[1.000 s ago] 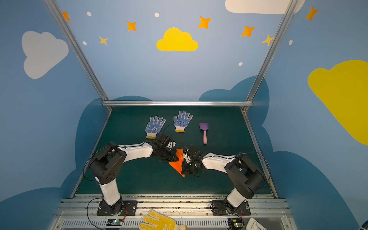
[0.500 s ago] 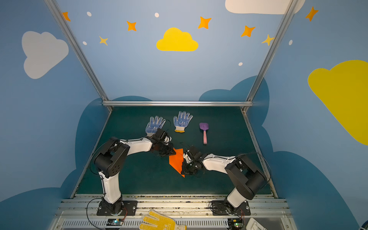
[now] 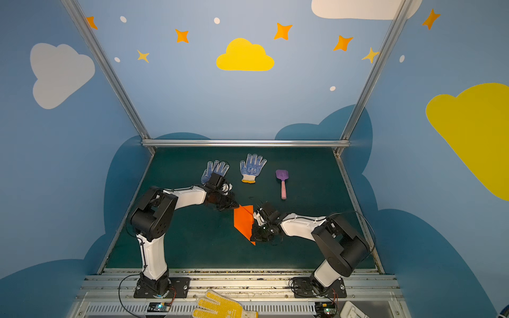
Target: Fold a paper plane with a square sheet of paper (fold left side to right side)
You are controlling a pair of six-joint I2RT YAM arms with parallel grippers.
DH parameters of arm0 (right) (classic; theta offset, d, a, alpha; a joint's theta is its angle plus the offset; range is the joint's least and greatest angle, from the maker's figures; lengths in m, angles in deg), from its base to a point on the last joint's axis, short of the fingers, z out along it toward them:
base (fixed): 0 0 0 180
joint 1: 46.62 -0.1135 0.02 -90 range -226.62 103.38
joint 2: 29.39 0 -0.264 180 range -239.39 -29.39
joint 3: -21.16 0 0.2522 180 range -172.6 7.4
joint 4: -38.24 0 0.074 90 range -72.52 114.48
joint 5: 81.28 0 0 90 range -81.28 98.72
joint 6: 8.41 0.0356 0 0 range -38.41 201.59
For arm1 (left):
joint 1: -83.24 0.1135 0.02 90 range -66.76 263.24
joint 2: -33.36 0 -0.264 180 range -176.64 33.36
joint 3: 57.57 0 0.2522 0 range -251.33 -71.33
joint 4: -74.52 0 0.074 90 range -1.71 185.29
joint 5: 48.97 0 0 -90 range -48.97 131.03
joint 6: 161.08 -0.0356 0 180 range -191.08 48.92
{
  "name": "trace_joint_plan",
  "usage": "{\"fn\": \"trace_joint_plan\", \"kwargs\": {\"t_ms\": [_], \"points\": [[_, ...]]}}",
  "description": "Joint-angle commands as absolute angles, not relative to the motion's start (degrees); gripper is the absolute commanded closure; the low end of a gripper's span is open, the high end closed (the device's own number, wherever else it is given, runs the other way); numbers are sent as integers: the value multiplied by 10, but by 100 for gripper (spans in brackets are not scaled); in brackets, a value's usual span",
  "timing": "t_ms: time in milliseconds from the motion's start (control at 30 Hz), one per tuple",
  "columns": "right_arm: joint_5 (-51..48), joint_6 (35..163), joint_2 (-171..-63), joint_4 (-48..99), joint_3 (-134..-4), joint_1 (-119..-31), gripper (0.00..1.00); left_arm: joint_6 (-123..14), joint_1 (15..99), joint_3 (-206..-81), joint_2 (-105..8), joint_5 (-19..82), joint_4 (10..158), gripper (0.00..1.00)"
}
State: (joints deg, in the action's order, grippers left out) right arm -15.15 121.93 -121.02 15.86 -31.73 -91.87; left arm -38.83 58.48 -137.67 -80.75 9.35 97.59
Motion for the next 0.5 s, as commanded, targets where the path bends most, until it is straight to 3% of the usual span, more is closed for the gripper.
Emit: {"fn": "trace_joint_plan", "kwargs": {"t_ms": [0,267,467], "points": [[-105,1226,-1253,103,-279,-928,100,-411,608,-1388,-852,180,1036,96],[-106,1231,-1249,110,-271,-928,100,-438,628,-1449,-884,194,1082,96],[-108,1232,-1248,114,-267,-928,100,-450,618,-1425,-802,159,1058,96]]}}
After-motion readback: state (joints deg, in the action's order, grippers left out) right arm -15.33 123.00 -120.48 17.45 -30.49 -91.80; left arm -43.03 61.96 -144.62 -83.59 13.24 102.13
